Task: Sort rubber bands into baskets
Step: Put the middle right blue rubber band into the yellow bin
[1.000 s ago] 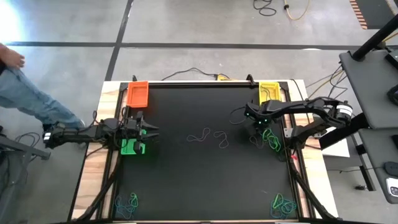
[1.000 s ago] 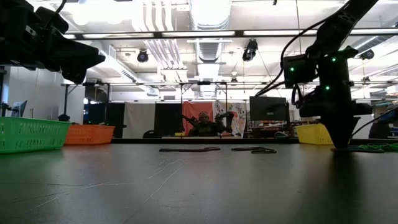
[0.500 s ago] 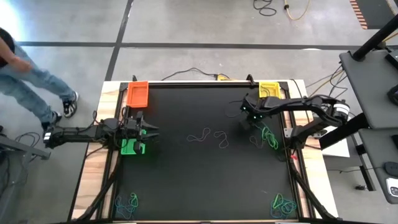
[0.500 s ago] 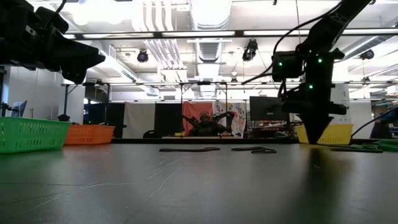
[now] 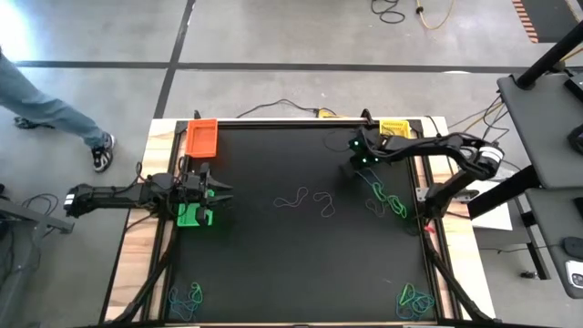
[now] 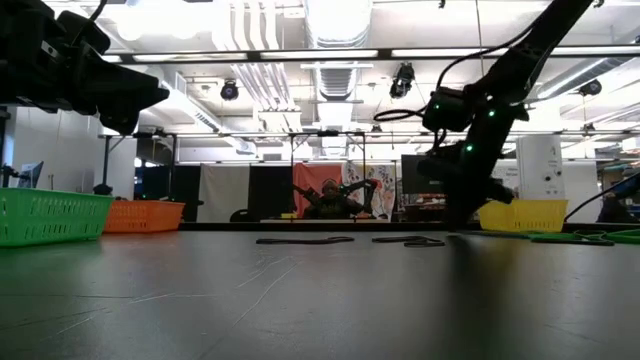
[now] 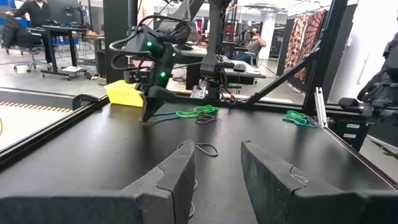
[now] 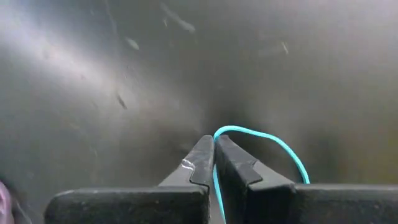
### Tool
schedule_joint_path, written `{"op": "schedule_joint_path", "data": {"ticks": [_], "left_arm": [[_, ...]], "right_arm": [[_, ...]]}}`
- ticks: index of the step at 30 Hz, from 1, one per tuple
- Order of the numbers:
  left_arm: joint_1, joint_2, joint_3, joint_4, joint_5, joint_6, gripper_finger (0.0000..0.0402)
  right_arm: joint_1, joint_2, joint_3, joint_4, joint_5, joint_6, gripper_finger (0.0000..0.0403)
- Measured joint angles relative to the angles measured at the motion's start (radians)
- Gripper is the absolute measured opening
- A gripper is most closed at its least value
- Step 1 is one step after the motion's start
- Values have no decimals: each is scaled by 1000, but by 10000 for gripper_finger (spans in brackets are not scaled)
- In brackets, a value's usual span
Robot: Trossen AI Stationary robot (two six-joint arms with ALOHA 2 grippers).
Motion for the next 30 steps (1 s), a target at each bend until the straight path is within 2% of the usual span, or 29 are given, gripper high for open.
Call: {"op": "schedule_joint_path", "data": {"ticks": [6, 11, 15, 18, 25, 30], "left_arm": [[0, 0, 0, 0, 0, 0, 115], [0, 0, 0, 0, 0, 0, 115], [0, 0, 0, 0, 0, 0, 115], [0, 0, 0, 0, 0, 0, 115], [0, 0, 0, 0, 0, 0, 115], [0, 0, 0, 0, 0, 0, 115]], "right_arm": [[-32, 44, 0, 191, -2, -27, 9], [-74, 58, 44, 211, 12, -72, 9], [-91, 29, 94, 204, 67, -122, 9], [-99, -2, 152, 128, 105, -157, 9], [-105, -59, 297, -185, 253, -217, 9], [-102, -120, 353, -361, 319, -200, 9]]}}
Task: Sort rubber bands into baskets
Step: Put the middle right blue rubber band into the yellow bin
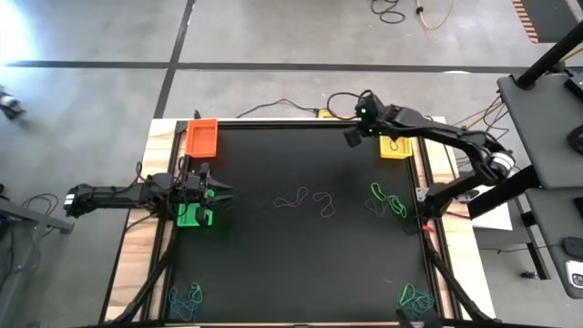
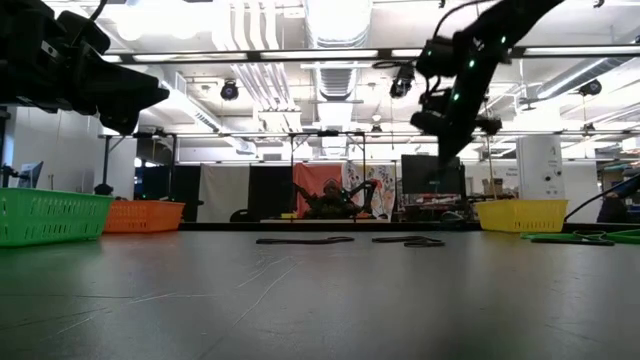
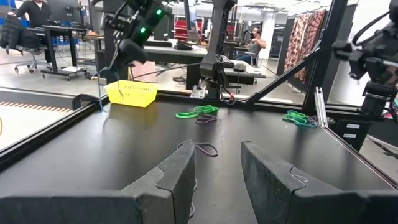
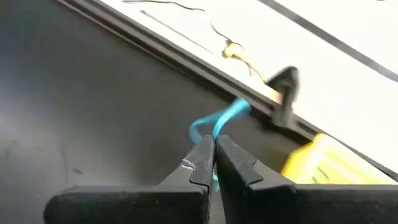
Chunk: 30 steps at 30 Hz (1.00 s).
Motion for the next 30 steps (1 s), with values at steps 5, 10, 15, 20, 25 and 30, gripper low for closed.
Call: {"op": "schedule_joint_path", "data": {"ticks": [5, 10, 15, 20, 25, 30], "left_arm": [[0, 0, 0, 0, 0, 0, 115], [0, 0, 0, 0, 0, 0, 115], [0, 0, 0, 0, 0, 0, 115], [0, 0, 0, 0, 0, 0, 115], [0, 0, 0, 0, 0, 0, 115], [0, 0, 0, 0, 0, 0, 115]], "right_arm": [[-1, -81, 42, -190, 38, 21, 9], [0, -172, 68, -315, 83, 47, 9], [-7, -242, 44, -376, 152, 66, 9], [-31, -253, 5, -363, 155, 71, 9], [-59, -204, -38, -306, 158, 71, 9], [-97, -154, -86, -319, 159, 121, 9]]}}
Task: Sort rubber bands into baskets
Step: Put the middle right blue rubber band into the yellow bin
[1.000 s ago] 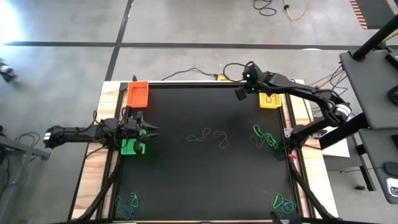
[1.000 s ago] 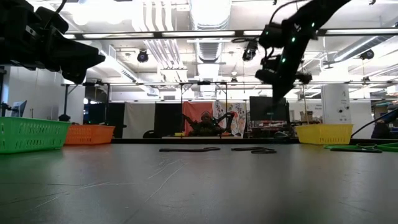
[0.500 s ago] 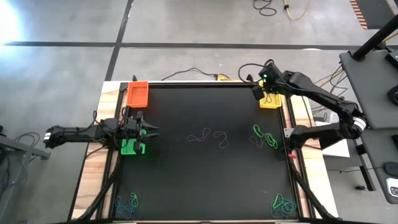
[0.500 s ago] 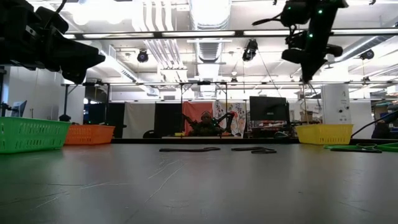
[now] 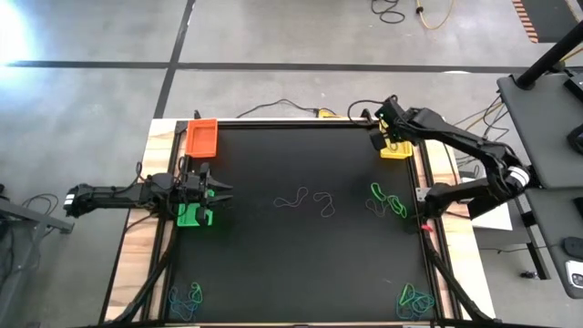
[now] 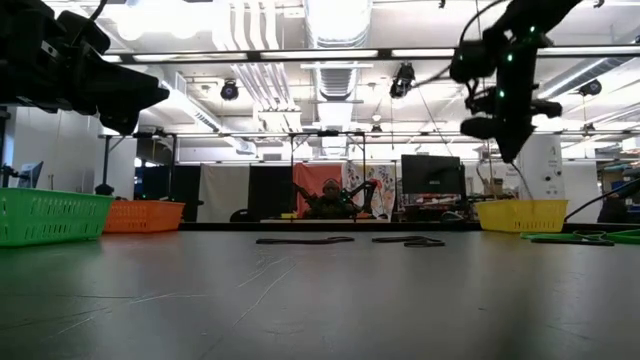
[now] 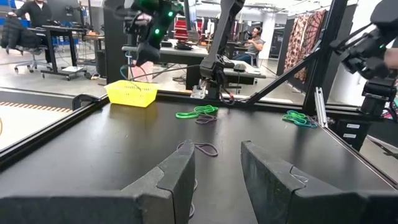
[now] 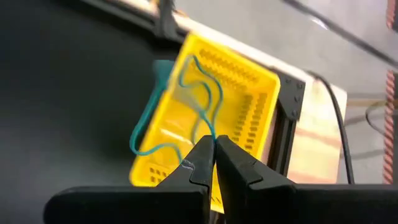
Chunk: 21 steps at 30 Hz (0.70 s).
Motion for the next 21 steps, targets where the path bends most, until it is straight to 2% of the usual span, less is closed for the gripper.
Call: {"op": "schedule_joint_path", "data": {"ticks": [21], "left_arm": [[0, 0, 0, 0, 0, 0, 115]], "right_arm": [[-28, 236, 16, -28, 28, -1, 9]]}}
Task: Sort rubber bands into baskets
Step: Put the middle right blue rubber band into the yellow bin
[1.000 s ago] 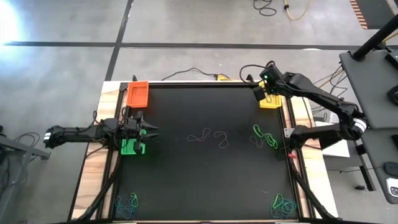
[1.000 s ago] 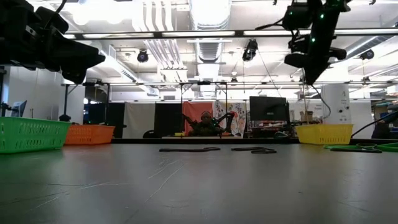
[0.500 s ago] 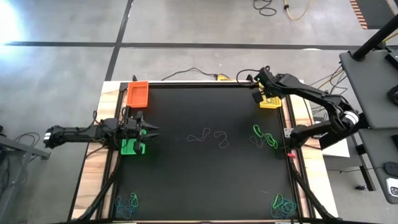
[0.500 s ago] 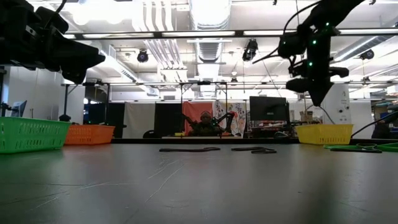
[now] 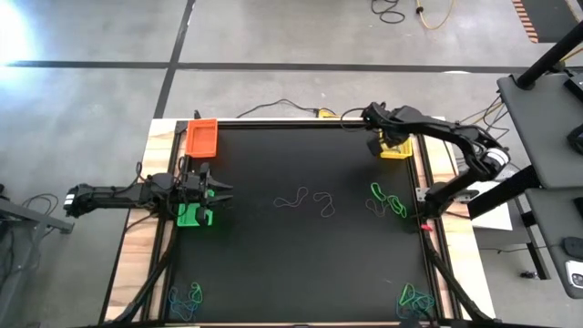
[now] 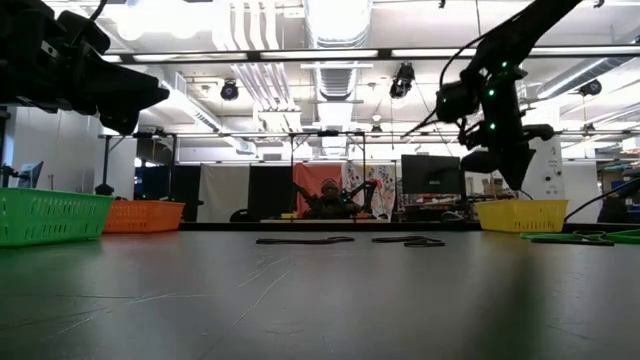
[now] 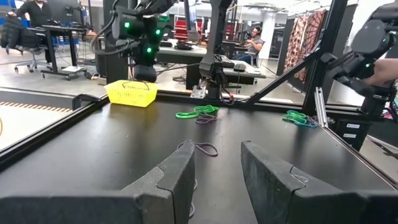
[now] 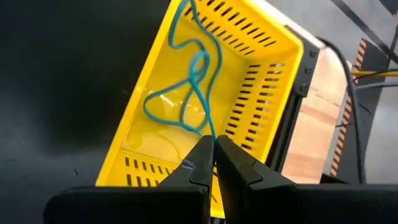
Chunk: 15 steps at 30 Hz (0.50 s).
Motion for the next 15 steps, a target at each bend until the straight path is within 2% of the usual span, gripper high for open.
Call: {"op": "schedule_joint_path", "data": {"ticks": [3, 6, 10, 15], "left_arm": [[0, 0, 0, 0, 0, 0, 115], [0, 0, 0, 0, 0, 0, 115], [0, 0, 0, 0, 0, 0, 115], [0, 0, 0, 0, 0, 0, 115]], "right_arm": [[-9, 41, 0, 27, 10, 47, 9], [-15, 71, -2, 88, 73, 170, 9], [-28, 98, -2, 198, 27, 255, 9], [-61, 147, -5, 200, 27, 359, 11]]}}
